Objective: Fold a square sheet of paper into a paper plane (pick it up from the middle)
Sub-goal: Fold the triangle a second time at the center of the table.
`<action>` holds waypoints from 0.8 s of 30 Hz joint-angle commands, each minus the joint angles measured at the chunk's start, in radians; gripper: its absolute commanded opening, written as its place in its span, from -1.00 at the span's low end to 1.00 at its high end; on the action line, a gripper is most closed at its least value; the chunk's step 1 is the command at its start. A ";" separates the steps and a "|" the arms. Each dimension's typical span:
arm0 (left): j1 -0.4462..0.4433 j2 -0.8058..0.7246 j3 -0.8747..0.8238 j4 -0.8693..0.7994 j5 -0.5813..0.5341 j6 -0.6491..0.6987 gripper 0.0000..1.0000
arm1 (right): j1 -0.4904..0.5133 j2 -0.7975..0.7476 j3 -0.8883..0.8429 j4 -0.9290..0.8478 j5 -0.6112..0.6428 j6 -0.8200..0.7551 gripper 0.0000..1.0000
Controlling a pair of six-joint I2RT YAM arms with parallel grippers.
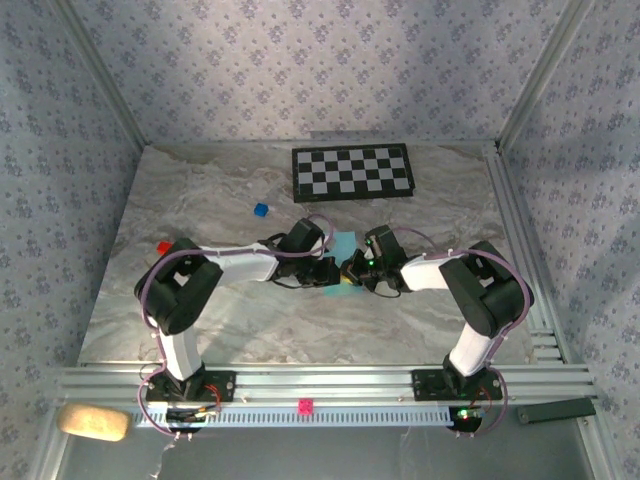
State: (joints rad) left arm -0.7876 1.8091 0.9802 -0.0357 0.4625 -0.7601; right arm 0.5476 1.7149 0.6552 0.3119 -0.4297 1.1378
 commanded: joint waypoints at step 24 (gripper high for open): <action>-0.029 0.008 -0.052 -0.055 -0.082 0.007 -0.84 | -0.001 0.035 -0.027 -0.101 0.040 0.000 -0.99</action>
State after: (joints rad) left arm -0.8082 1.8381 0.9581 -0.0486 0.4026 -0.7609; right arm 0.5476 1.7149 0.6552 0.3119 -0.4297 1.1374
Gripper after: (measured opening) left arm 0.079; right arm 0.051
